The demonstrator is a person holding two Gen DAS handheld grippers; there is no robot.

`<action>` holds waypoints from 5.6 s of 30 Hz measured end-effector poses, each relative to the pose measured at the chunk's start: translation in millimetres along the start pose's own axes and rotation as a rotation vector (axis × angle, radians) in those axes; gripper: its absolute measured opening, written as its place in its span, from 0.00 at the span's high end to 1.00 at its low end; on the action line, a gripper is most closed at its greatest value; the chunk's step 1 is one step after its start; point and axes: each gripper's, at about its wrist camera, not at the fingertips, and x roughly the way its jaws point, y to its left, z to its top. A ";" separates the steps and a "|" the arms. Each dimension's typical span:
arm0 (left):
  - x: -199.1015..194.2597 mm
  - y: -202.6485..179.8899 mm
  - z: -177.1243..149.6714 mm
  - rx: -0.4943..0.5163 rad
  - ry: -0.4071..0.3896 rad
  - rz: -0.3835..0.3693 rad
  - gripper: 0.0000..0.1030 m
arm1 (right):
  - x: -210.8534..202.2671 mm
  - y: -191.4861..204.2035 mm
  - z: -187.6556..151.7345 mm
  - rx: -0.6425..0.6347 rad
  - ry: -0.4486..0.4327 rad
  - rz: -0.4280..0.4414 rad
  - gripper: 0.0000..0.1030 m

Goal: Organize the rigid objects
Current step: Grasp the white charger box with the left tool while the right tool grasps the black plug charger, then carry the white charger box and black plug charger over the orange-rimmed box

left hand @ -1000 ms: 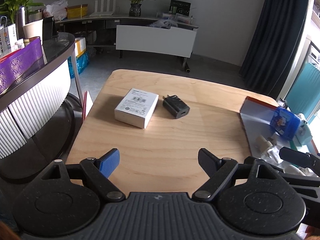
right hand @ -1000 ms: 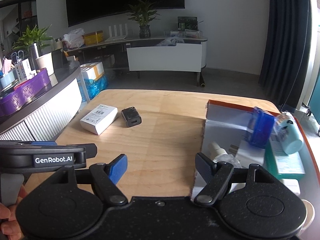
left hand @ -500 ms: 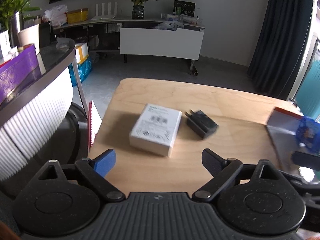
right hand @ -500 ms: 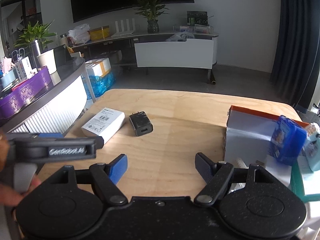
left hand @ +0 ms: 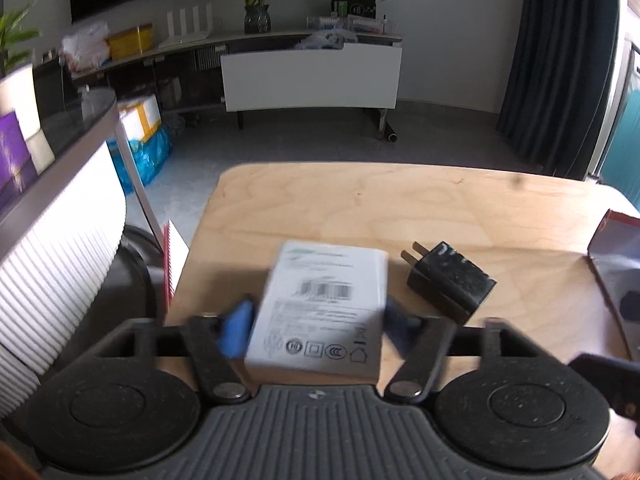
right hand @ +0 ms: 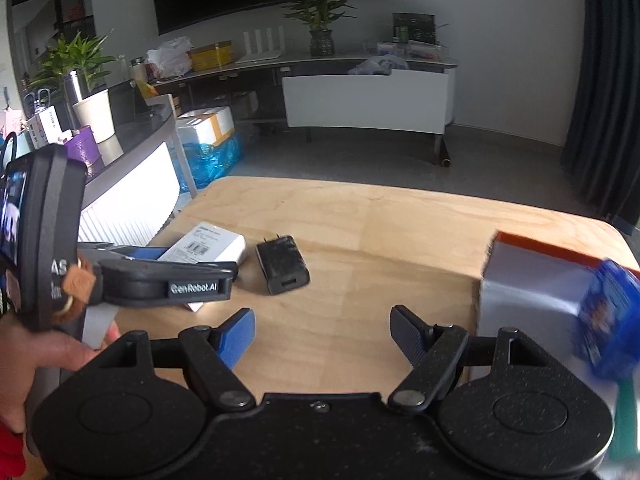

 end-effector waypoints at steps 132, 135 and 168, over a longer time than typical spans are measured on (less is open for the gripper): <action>-203.9 -134.0 -73.2 0.065 -0.161 -0.223 0.42 | -248.3 -55.7 -86.6 0.171 -0.250 -0.183 0.58; -203.0 -138.9 -72.0 0.077 -0.159 -0.231 0.42 | -250.2 -61.2 -88.3 0.180 -0.251 -0.192 0.58; -165.3 -188.7 -61.3 0.172 -0.092 -0.349 0.42 | -236.7 -130.4 -88.8 0.243 -0.211 -0.290 0.58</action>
